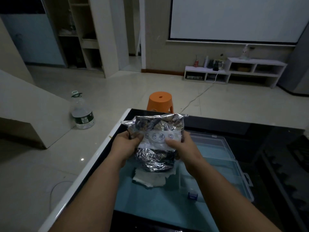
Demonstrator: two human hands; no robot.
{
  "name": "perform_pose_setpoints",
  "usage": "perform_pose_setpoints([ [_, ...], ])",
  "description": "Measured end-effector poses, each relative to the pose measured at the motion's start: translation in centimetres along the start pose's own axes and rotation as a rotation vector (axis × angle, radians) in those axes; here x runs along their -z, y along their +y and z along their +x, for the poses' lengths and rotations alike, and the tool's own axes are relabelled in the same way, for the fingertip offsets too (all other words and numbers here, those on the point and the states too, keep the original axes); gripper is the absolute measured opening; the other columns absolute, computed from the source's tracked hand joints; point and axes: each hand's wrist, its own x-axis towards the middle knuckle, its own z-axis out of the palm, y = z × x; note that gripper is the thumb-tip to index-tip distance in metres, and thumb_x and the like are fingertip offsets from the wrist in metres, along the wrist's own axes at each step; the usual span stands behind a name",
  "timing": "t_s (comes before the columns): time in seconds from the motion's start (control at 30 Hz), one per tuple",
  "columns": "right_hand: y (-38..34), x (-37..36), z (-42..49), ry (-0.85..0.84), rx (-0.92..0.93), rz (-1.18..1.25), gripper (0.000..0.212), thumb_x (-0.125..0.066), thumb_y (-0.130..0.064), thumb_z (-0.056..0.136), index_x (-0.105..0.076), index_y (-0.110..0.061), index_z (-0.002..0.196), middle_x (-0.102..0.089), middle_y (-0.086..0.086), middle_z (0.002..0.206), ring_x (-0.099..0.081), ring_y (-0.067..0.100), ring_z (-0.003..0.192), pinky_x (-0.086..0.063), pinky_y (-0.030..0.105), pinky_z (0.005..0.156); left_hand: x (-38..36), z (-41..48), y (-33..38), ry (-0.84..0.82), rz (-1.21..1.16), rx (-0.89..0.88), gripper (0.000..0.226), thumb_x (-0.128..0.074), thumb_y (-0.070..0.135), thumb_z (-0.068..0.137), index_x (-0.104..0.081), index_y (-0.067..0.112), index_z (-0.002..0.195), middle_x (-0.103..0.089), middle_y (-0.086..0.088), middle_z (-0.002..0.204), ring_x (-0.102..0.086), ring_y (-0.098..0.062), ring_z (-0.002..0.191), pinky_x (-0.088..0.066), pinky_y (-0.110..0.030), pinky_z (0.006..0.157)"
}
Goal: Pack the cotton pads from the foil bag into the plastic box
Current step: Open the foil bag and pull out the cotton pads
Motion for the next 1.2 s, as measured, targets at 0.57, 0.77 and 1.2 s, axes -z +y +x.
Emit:
perform_pose_setpoints([
  [0.57,1.2,0.2,-0.1,0.117,0.017,-0.322,0.061,-0.069,-0.047,0.082,-0.045,-0.025,0.133,-0.064,-0.001,0.115,-0.063,0.018,0.097,-0.052,0.041,0.086,0.5,1.3,-1.6,0.065,0.092,0.035,0.014,-0.063,0.008,0.090,-0.065,0.022,0.092,-0.072,-0.006,0.097,-0.067,-0.024,0.089,-0.053,-0.035,0.080],
  [0.77,2.0,0.7,0.6,0.130,-0.065,-0.708,0.024,-0.052,-0.053,0.082,-0.051,-0.039,0.101,-0.067,-0.007,0.102,-0.061,0.022,0.097,-0.047,0.048,0.094,0.5,1.8,-1.7,0.111,0.139,0.010,0.014,-0.068,0.012,0.085,-0.064,0.025,0.084,-0.072,-0.007,0.091,-0.066,-0.028,0.086,-0.053,-0.042,0.084],
  [1.2,2.3,0.7,1.0,0.205,-0.012,-0.476,0.041,-0.054,-0.031,0.094,-0.035,-0.026,0.130,-0.071,0.004,0.098,-0.067,0.020,0.084,-0.051,0.034,0.070,1.0,2.1,-2.4,0.046,0.126,0.243,0.064,-0.079,0.053,0.060,-0.054,0.023,0.111,-0.067,-0.008,0.108,-0.070,-0.027,0.091,-0.058,-0.050,0.080],
])
